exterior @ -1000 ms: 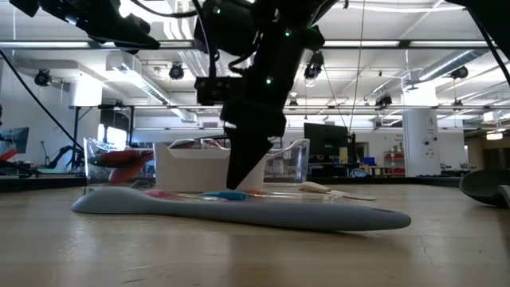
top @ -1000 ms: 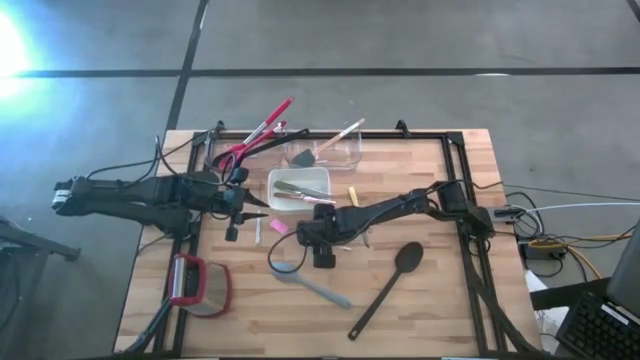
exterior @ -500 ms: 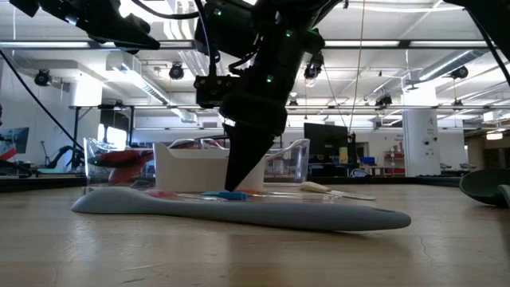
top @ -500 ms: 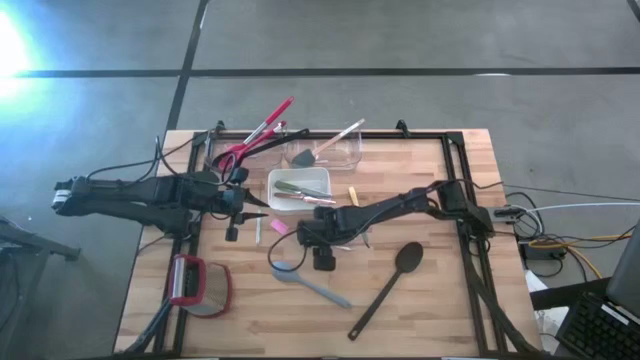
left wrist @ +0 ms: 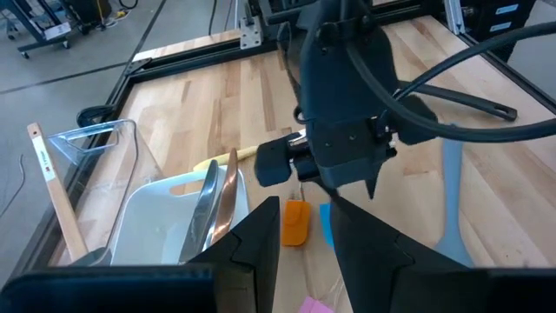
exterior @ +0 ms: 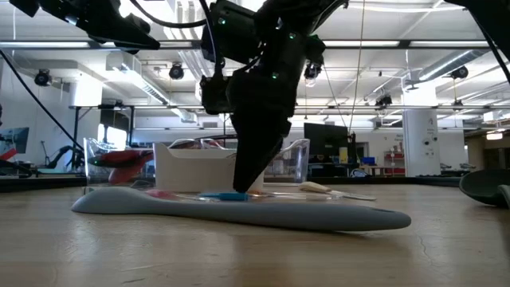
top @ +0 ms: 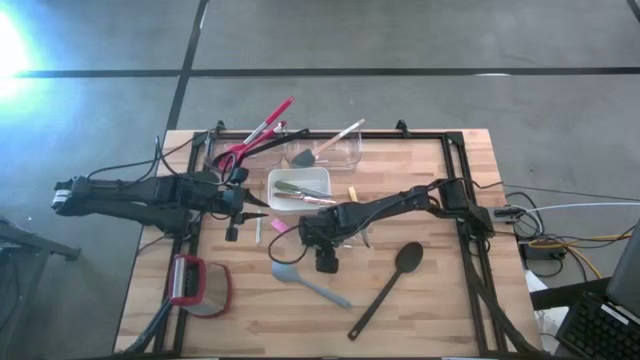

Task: Pick & Place Kitchen Items
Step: Put the blue spatula into the right transparent bin

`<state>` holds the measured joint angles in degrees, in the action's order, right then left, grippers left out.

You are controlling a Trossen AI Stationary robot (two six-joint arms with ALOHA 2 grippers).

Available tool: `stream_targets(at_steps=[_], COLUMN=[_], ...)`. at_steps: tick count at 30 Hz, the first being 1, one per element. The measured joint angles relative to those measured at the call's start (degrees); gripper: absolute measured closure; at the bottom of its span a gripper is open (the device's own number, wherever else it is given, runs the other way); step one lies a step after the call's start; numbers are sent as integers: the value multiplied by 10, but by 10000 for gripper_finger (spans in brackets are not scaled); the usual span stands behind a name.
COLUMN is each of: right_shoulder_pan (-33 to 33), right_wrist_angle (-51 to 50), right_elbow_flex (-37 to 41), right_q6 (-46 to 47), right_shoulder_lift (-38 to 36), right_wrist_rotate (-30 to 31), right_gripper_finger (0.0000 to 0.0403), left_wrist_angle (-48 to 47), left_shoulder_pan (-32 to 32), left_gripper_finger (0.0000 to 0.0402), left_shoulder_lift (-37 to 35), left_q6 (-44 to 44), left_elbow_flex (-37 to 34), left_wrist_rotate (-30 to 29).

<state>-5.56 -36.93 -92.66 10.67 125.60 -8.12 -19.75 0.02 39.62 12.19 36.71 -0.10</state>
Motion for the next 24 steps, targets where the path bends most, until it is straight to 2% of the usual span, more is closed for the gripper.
stream_targets(at_steps=[2,5,9,18,24], right_shoulder_pan=[-3,-9,-9,-9,11], right_wrist_angle=[-4,-7,-6,0,7], right_elbow_flex=[0,-1,-12,-37,-36], right_q6=[6,5,-8,-44,-56], right_shoulder_lift=[0,3,2,2,8], right_wrist_rotate=[-23,-22,29,92,98], right_gripper_finger=[241,247,251,252,252], left_wrist_angle=[0,0,0,0,0], left_shoulder_pan=[0,0,0,0,0], left_gripper_finger=[293,293,293,293,293], left_shoulder_lift=[0,0,0,0,0], left_q6=[0,0,1,1,1], left_elbow_flex=[0,0,0,0,0], left_wrist_rotate=[0,0,0,0,0])
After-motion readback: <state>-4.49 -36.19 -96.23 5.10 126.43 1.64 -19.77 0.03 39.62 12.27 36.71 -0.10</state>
